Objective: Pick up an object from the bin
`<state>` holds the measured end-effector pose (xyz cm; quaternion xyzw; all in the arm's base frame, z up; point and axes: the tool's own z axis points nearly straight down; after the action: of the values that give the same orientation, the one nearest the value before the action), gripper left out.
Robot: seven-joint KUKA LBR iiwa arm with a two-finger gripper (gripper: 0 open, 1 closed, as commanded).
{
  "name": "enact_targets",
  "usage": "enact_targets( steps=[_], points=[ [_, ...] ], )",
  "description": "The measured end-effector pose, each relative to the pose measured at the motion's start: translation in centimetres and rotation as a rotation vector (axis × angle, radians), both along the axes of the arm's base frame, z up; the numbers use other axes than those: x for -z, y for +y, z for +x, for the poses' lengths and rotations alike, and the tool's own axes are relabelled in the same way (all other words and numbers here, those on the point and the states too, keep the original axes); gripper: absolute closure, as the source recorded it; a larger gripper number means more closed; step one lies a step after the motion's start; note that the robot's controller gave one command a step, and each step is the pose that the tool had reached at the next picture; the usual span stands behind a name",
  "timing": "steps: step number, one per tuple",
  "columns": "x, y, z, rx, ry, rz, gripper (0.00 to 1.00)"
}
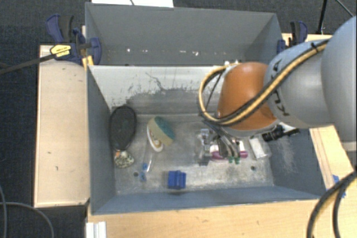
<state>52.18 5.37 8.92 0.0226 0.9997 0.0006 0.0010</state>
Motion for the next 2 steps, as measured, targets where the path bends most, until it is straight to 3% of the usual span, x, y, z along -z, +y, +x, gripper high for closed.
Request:
enact_targets(
  steps=[1, 2],
  points=[
    [0.0, 0.0, 0.0, 0.002, 0.0, 0.0, 0.0],
    [-8.9, 0.3, -1.0, 0.09, -0.007, 0.001, 0.0]
  ],
)
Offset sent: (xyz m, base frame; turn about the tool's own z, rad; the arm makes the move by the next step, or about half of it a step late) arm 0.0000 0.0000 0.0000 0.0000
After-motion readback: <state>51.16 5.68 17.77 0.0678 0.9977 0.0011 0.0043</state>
